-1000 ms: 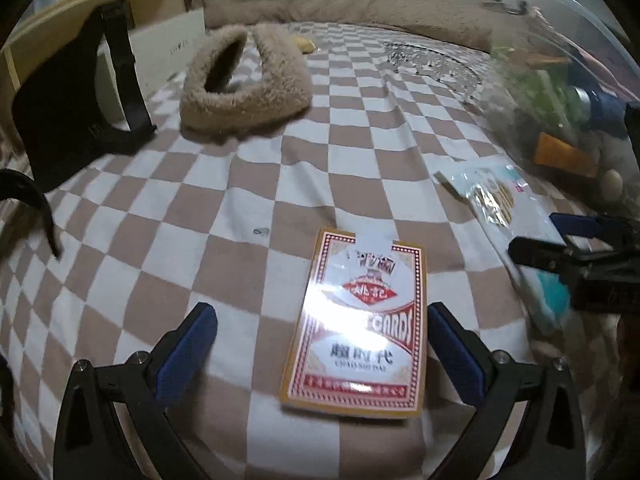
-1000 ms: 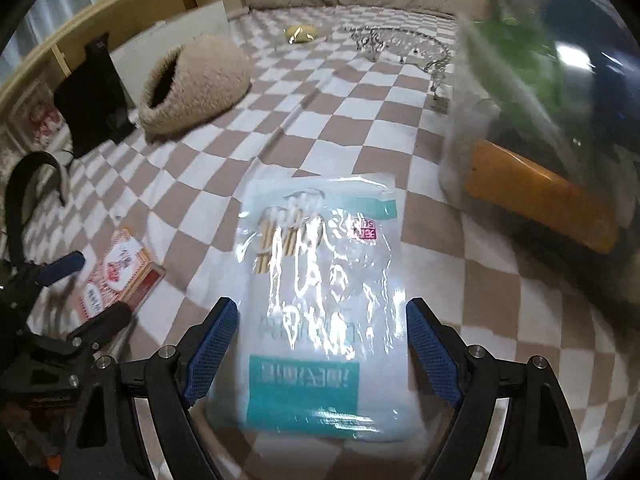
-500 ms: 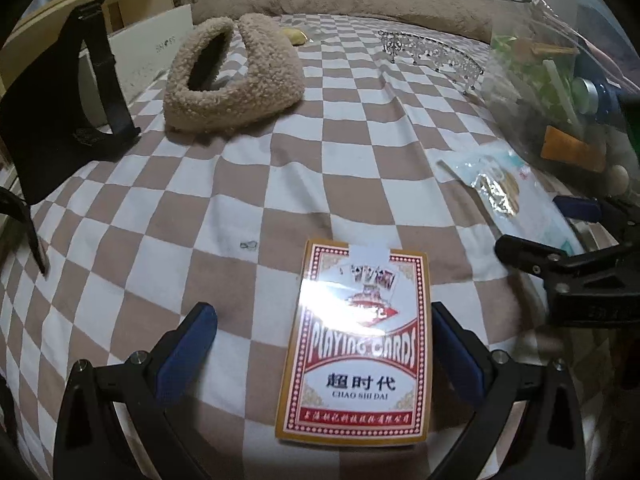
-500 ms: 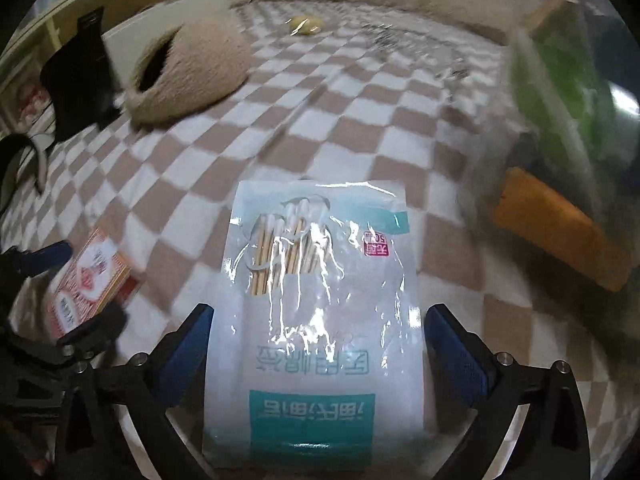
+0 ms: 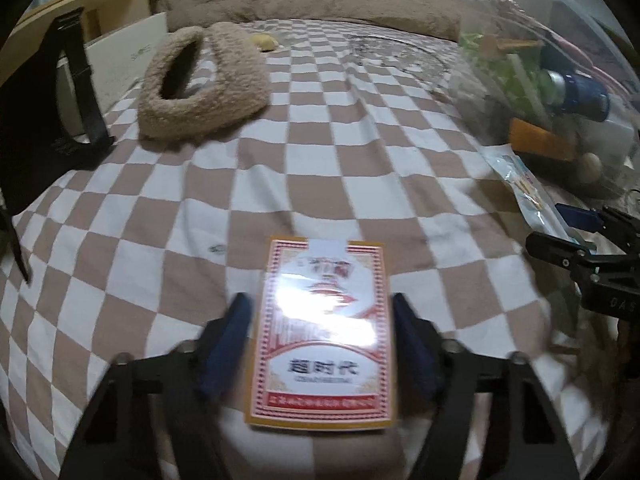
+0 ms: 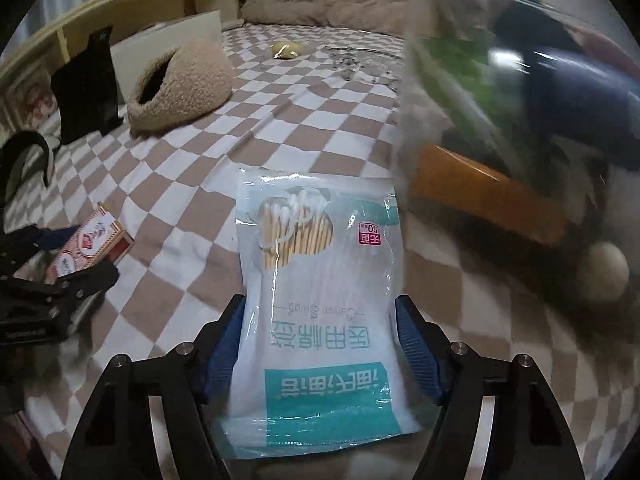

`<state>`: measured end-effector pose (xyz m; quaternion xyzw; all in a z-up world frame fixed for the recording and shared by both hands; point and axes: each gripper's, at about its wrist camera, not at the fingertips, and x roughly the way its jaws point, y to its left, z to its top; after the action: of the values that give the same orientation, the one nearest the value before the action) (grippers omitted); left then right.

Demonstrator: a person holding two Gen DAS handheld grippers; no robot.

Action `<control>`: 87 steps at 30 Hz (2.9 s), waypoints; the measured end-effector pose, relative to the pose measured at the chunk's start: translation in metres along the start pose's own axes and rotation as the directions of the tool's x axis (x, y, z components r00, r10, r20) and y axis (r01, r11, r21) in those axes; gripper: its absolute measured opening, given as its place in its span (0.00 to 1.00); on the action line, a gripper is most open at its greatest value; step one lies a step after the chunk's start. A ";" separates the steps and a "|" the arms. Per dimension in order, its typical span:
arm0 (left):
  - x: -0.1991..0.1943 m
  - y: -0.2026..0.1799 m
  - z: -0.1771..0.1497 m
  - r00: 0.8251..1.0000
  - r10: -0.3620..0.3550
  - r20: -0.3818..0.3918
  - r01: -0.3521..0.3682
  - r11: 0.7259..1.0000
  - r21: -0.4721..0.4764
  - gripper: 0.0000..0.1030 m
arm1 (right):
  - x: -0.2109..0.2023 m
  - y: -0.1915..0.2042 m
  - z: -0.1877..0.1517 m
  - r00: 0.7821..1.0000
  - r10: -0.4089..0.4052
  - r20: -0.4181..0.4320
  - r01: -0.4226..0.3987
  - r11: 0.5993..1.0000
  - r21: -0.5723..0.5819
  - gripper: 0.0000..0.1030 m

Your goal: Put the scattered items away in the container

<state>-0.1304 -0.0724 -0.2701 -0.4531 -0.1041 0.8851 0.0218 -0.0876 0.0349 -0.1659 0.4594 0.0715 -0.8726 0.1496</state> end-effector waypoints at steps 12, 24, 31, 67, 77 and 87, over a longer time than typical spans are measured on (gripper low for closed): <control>-0.009 -0.012 0.013 0.993 -0.094 -0.070 0.090 0.994 -0.056 0.58 | -0.056 -0.036 -0.027 0.999 -0.020 0.037 0.016 0.994 0.109 0.71; -0.068 -0.043 0.048 0.988 -0.151 0.033 0.152 0.988 -0.032 0.58 | -0.127 -0.060 -0.035 0.985 -0.081 0.149 0.055 0.984 0.168 0.71; -0.125 -0.060 0.074 0.974 -0.168 0.150 0.168 0.986 0.009 0.58 | -0.180 -0.068 -0.027 0.964 -0.081 0.255 0.035 0.983 0.181 0.71; -0.176 -0.178 0.241 0.906 -0.284 0.314 0.259 0.958 0.119 0.58 | -0.271 -0.206 0.053 0.883 -0.125 0.453 -0.068 0.920 0.387 0.71; -0.134 -0.191 0.271 0.935 -0.259 0.242 0.250 0.966 0.067 0.58 | -0.253 -0.222 0.079 0.909 -0.090 0.406 -0.096 0.905 0.415 0.71; -0.102 -0.195 0.277 0.944 -0.269 0.189 0.243 0.958 0.152 0.58 | -0.240 -0.230 0.108 0.926 -0.106 0.363 -0.073 0.892 0.446 0.71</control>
<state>-0.3048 0.0587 0.0079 -0.3382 -0.1075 0.9221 0.1545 -0.1187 0.2707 0.0897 0.3043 -0.1591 -0.9382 0.0421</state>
